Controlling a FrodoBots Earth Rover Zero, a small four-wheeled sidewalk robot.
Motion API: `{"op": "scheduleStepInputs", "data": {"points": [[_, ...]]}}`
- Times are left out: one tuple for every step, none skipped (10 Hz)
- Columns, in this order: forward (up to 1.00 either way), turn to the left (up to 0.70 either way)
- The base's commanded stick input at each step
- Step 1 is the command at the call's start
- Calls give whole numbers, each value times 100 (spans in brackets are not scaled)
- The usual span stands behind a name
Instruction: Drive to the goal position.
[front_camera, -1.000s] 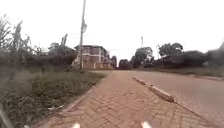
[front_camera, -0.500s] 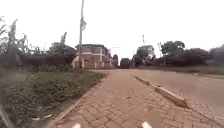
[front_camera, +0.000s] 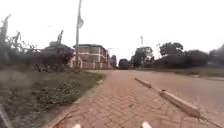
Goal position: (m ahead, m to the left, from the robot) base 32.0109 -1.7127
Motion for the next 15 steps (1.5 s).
{"op": "scheduleStepInputs", "data": {"points": [[70,0],[70,0],[70,0],[70,0],[70,0],[70,0],[70,0],[70,0],[70,0],[70,0],[70,0],[70,0],[70,0],[70,0],[70,0]]}}
